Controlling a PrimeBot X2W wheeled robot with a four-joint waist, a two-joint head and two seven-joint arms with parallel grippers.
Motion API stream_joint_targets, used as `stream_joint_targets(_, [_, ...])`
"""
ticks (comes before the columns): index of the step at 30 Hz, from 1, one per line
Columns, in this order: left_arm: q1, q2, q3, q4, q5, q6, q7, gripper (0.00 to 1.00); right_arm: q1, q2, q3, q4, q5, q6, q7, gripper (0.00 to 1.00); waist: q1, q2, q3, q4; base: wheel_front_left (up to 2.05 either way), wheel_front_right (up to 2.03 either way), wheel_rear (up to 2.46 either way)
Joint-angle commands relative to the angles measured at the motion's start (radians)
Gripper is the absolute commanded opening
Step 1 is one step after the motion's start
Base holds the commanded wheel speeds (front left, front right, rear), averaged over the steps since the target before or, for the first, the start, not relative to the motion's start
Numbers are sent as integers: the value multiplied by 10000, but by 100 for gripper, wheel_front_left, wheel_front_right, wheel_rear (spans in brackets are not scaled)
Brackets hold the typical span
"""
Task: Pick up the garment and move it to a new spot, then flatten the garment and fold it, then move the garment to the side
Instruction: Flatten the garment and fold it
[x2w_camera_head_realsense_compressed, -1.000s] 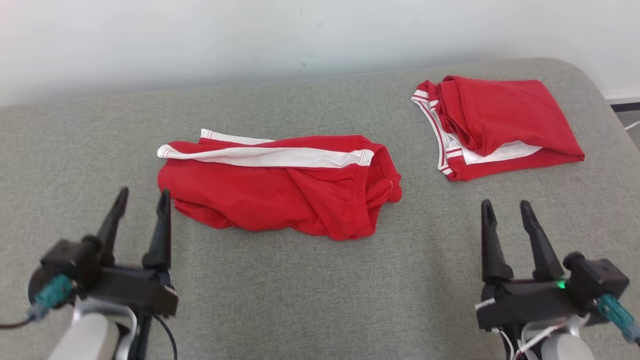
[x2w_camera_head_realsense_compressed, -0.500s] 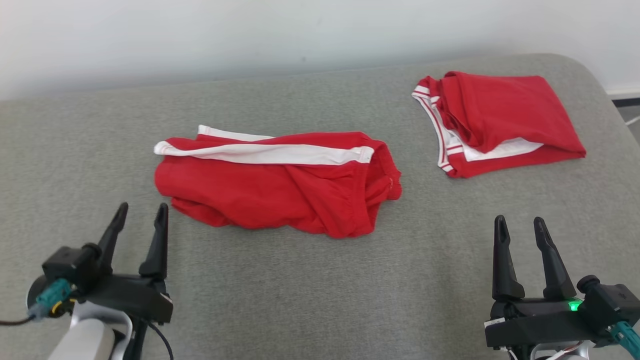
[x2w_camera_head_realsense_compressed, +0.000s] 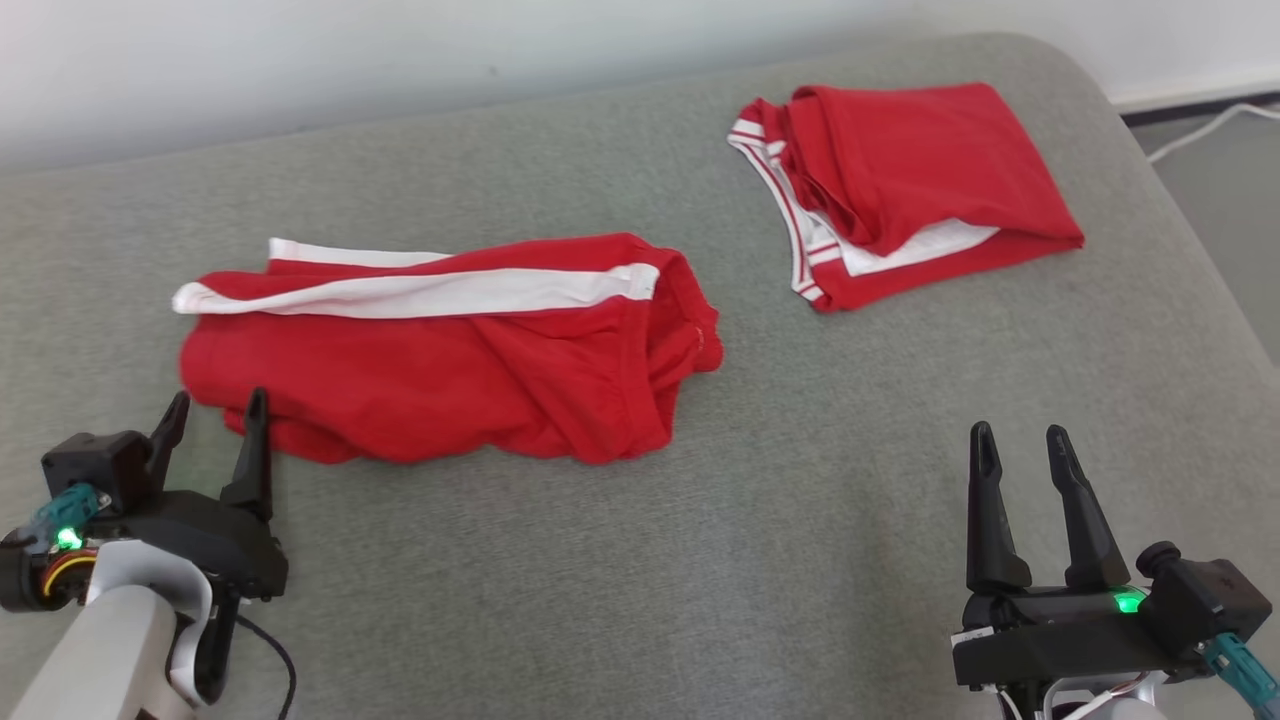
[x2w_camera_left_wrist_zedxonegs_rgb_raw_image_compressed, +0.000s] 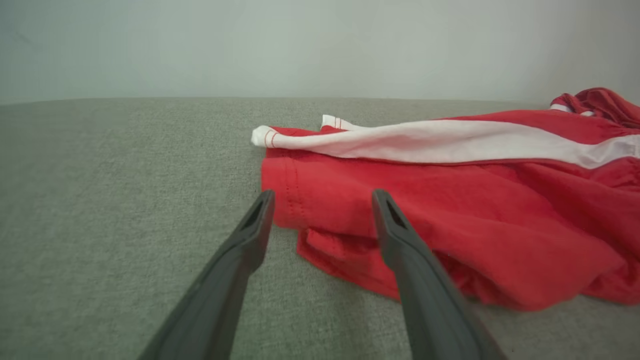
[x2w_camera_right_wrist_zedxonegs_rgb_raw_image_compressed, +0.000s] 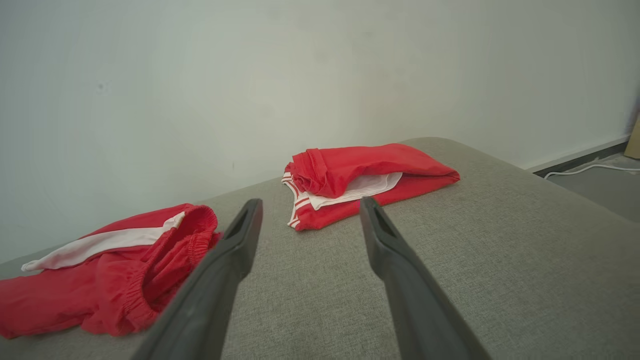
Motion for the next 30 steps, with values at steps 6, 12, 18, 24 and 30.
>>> stream_joint_targets(6, [-386,-92,-81,954,-215,-177,155,100,-182,8,58,211,80,1,-143,100,-1,0,338,-402,0,0,0])
stream_joint_targets(12, [-587,-356,-287,1619,-303,-386,359,100,-262,10,136,419,55,1,-180,100,-1,0,309,-402,0,0,0])
stream_joint_targets(18, [-708,-372,-545,2056,-15,-420,67,0,-277,7,235,564,-10,1,-202,100,-1,0,46,-358,0,0,0])
stream_joint_targets(24, [-176,-578,-692,1948,-1,-338,-338,0,84,5,258,714,-92,1,-220,100,-1,0,-643,-32,0,0,0])
stream_joint_targets(30, [744,-864,-812,1267,-165,-137,-447,0,347,4,202,730,-174,1,-81,100,-1,0,-1269,457,0,0,0])
